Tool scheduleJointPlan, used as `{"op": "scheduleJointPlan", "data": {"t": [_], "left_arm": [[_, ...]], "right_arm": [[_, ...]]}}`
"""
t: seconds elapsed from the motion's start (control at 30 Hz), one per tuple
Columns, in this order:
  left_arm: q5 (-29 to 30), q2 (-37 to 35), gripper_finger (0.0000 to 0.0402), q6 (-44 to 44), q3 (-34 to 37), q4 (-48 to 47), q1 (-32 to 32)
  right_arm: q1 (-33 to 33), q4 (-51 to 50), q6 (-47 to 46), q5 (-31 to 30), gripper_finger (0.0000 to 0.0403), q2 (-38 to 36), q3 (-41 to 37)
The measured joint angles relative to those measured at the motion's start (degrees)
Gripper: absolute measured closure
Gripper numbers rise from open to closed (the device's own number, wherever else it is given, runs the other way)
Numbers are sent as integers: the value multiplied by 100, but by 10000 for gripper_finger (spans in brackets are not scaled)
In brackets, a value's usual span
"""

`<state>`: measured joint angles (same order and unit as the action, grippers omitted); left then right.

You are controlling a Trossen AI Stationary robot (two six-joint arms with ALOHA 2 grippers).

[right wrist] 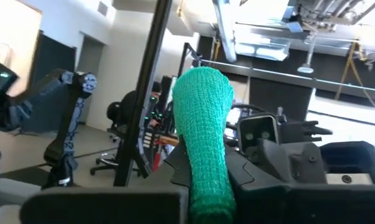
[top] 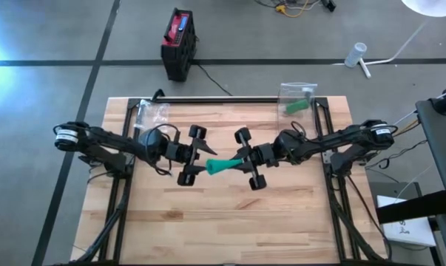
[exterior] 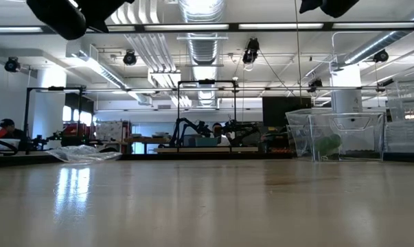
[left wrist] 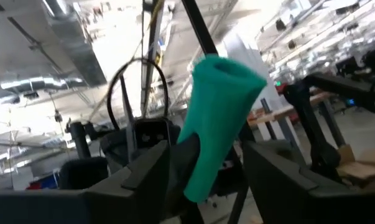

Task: Roll bandage
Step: Roll the dark green bandage

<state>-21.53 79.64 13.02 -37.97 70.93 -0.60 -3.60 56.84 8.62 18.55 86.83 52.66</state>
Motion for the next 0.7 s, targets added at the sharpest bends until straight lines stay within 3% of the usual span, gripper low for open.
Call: {"op": "scheduleJointPlan", "data": {"t": [0.23,0.43,0.57,0.7], "left_arm": [[366,0,222,16,-364,-733,-2],[461,-4,255,9,-332,-744,-3],[471,-4,298,-29,-326,-744,-2],[471,-7,370,-161,-328,-756,-2]], "right_arm": [[2,-81,28,-208,382,0,24],[7,-86,-4,-221,382,0,26],[23,-85,-33,-227,382,0,26],[26,-114,-55,-354,381,-2,26]]}}
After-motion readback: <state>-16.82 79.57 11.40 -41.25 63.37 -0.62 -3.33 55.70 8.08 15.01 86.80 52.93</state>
